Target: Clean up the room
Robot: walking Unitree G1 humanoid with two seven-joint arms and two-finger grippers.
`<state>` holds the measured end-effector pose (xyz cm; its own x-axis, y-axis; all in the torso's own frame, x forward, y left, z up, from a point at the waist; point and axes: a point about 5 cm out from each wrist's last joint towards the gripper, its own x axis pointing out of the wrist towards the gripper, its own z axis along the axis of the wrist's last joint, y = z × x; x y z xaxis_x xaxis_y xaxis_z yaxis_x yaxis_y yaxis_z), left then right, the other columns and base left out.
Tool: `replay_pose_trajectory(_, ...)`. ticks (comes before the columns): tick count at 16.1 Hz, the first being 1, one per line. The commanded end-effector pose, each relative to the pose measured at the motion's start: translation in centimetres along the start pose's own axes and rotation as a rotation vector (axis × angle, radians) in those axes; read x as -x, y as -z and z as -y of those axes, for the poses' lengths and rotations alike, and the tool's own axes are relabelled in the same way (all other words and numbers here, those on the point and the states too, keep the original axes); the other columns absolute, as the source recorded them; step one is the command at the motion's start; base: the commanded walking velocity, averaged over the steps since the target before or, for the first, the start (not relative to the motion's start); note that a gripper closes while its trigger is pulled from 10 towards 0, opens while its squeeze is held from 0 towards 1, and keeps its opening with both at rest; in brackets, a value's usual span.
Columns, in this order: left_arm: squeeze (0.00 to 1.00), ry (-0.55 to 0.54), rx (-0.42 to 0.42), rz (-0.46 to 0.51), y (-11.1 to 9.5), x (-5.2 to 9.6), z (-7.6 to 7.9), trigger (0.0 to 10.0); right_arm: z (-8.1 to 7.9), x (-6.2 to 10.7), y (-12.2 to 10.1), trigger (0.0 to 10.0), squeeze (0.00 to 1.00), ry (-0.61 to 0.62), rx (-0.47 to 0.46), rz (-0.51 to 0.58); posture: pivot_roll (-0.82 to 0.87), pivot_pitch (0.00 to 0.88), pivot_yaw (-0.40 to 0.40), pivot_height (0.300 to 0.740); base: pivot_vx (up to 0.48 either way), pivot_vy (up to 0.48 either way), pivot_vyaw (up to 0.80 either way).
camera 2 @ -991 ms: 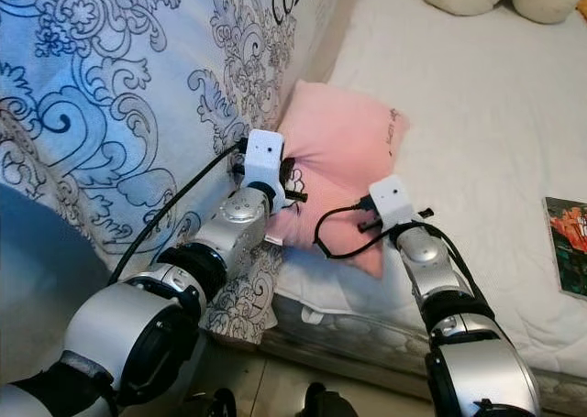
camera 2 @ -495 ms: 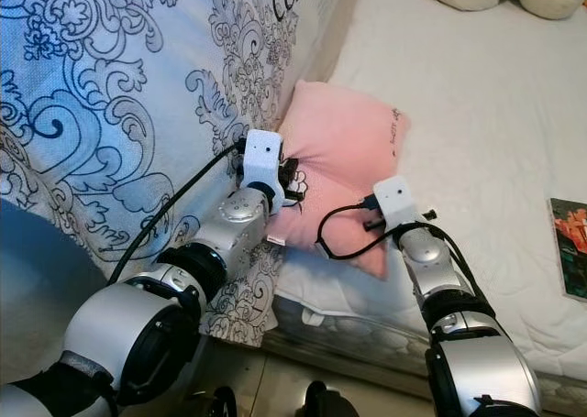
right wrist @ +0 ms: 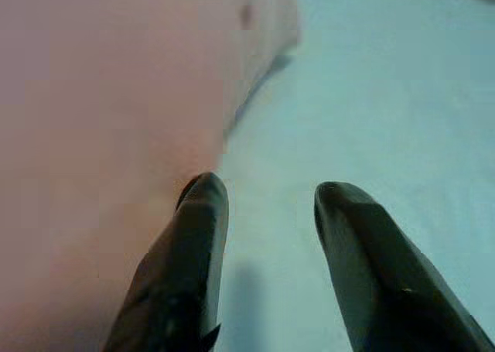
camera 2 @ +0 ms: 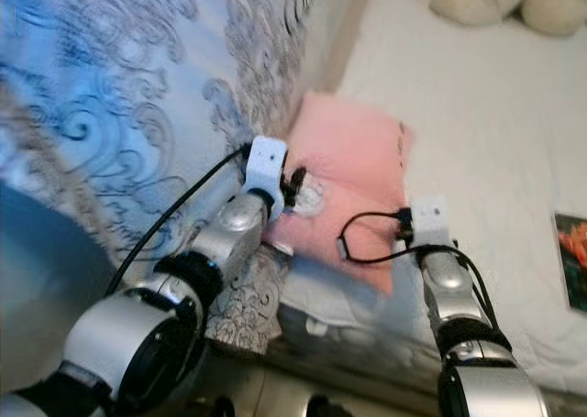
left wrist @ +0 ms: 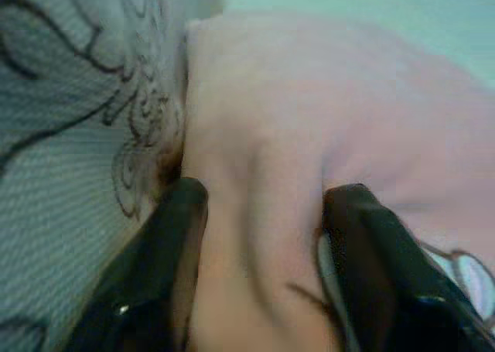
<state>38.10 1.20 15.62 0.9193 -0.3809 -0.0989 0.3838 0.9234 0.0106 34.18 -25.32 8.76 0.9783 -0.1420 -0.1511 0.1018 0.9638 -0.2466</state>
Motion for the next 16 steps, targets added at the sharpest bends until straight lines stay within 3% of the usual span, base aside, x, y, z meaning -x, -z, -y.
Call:
replay_pose_trajectory(1,1.00,0.122,0.049,0.034,0.8,0.7,2.2,10.0,0.8,1.0,0.4,10.0,1.00,0.051,-0.002,0.066,0.11,0.000,0.007,0.740,0.000,0.000,0.00)
replay_pose_trajectory(2,1.00,0.160,0.004,0.064,0.6,1.1,1.1,10.0,0.9,1.6,0.5,10.0,1.00,0.065,0.006,0.105,0.11,0.000,0.013,0.740,0.000,0.000,0.00)
replay_pose_trajectory(4,1.00,0.171,-0.012,0.054,0.9,1.4,0.6,10.0,0.9,2.0,0.8,10.0,1.00,0.083,0.000,0.118,0.11,0.000,0.016,0.740,0.000,0.000,0.00)
replay_pose_trajectory(5,1.00,0.193,-0.060,0.081,0.8,1.9,0.3,10.0,1.0,2.5,1.2,10.0,1.00,0.109,-0.014,0.127,0.12,0.000,0.021,0.740,0.000,0.000,0.00)
replay_pose_trajectory(7,1.00,0.210,-0.185,0.238,0.5,4.8,-1.4,10.0,-0.1,5.8,1.8,10.0,1.00,0.158,-0.132,0.266,0.12,0.000,0.025,0.740,0.000,0.000,0.00)
replay_pose_trajectory(8,0.00,0.097,-0.232,0.335,0.4,7.0,-3.5,10.0,-0.3,8.2,2.8,10.0,1.00,0.228,-0.037,0.231,0.11,0.000,0.018,0.740,0.000,0.000,0.00)
replay_pose_trajectory(9,0.00,0.079,-0.214,0.354,0.6,8.1,-4.2,10.0,-0.3,10.0,4.5,10.0,0.00,0.272,-0.031,0.154,0.11,0.000,0.009,0.740,0.000,-0.480,0.00)
replay_pose_trajectory(11,0.00,0.078,-0.138,0.342,1.2,8.2,-4.2,10.0,-0.8,11.0,5.2,10.0,0.00,0.261,-0.051,0.145,0.11,0.000,0.011,0.740,0.000,-0.480,0.00)
replay_pose_trajectory(14,0.00,0.138,-0.087,0.275,2.9,8.0,-2.7,10.0,-1.7,9.5,2.7,10.0,0.00,0.234,-0.088,0.206,0.06,0.000,0.031,0.740,0.000,-0.472,0.00)
replay_pose_trajectory(16,0.00,0.113,-0.030,0.211,4.0,7.5,-2.9,10.0,-2.3,8.1,1.8,10.0,0.00,0.178,-0.116,0.213,0.04,0.000,0.047,0.740,0.000,-0.420,0.00)
